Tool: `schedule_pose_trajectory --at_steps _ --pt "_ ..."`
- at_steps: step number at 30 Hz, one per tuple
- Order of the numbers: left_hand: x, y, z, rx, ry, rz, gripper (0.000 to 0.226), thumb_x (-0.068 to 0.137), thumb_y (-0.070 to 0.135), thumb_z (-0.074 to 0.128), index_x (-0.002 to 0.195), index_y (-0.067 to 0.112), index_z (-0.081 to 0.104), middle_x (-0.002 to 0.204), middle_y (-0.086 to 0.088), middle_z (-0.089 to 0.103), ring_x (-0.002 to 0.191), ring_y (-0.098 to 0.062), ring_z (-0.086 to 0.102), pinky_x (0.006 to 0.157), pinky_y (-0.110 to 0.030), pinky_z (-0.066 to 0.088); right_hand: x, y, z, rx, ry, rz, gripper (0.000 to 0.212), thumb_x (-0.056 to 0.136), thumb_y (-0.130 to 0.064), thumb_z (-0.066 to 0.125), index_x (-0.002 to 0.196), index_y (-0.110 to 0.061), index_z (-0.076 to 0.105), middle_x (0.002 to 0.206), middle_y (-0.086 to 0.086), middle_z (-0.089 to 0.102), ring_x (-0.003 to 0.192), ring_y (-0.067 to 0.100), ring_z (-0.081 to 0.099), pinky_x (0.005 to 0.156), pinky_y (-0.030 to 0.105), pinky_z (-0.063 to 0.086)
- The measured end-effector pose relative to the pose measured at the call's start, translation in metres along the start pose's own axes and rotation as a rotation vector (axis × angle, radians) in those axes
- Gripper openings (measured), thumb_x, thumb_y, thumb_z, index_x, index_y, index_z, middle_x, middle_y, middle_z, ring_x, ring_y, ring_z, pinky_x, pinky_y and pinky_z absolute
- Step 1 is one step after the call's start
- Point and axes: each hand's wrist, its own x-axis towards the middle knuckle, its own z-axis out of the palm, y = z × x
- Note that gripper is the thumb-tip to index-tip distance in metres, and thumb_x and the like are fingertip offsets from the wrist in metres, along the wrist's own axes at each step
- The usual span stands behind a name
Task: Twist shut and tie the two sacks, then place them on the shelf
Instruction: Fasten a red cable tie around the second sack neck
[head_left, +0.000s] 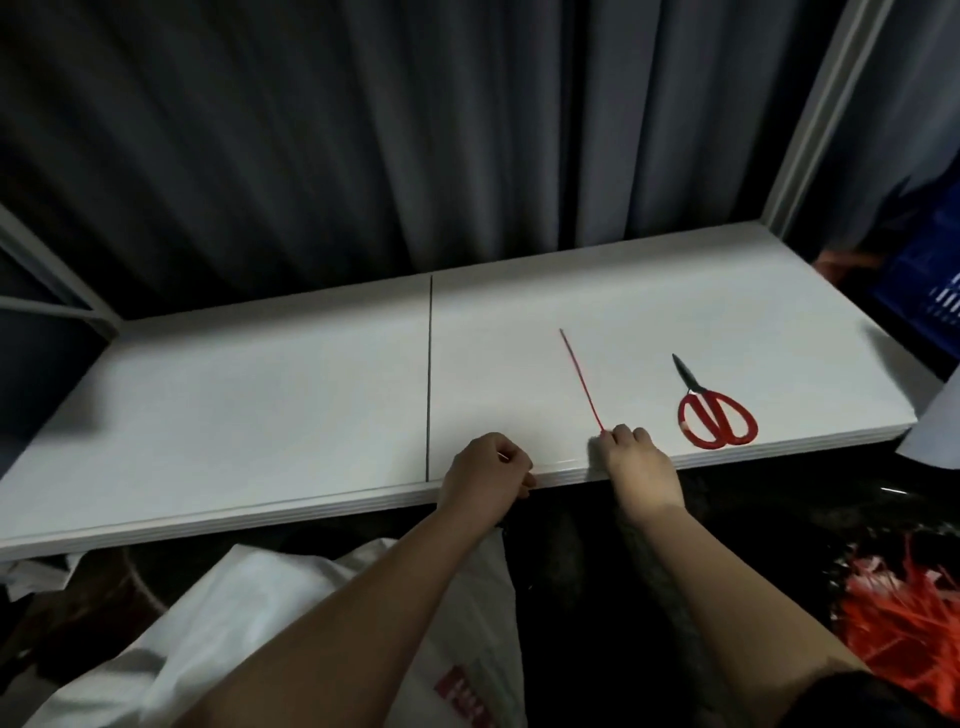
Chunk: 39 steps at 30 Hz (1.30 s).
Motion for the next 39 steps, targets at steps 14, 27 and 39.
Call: schedule_pose_trajectory --at_steps 14,27,39 --pt "-0.123 0.043 -0.155 -0.044 0.131 0.125 0.012 0.086 0.013 0.050 0.076 0.015 0.055 0.075 -0.001 0.069 0.064 -0.018 0.064 0.058 -0.024 0.040 -0.039 -0.086 -0.182 0.408 0.128 -0.196 0.027 0.096 -0.016 0.045 0.120 -0.016 0.057 0.117 0.008 0.054 0.087 0.034 0.065 0.077 0.040 0.051" --pt "-0.364 -0.101 -0.330 -0.047 0.801 0.085 0.020 0.086 0.015 0.054 0.106 0.017 0.053 0.093 0.000 0.062 0.087 -0.024 0.060 0.083 -0.038 0.048 -0.222 -0.362 -0.290 0.497 -0.024 -0.684 0.012 0.094 -0.020 0.040 0.104 -0.021 0.048 0.092 0.006 0.072 0.082 0.032 0.065 0.076 0.038 0.052" --pt "-0.465 -0.272 -0.379 -0.201 1.038 -0.405 0.095 0.068 0.031 0.077 0.143 0.000 0.027 0.147 -0.020 0.032 0.137 -0.033 0.031 0.111 -0.036 0.027 -0.314 -0.559 -0.223 0.832 -0.380 -0.713 0.026 0.085 -0.011 0.051 0.110 -0.014 0.059 0.092 0.001 0.053 0.093 0.023 0.056 0.088 0.031 0.043"
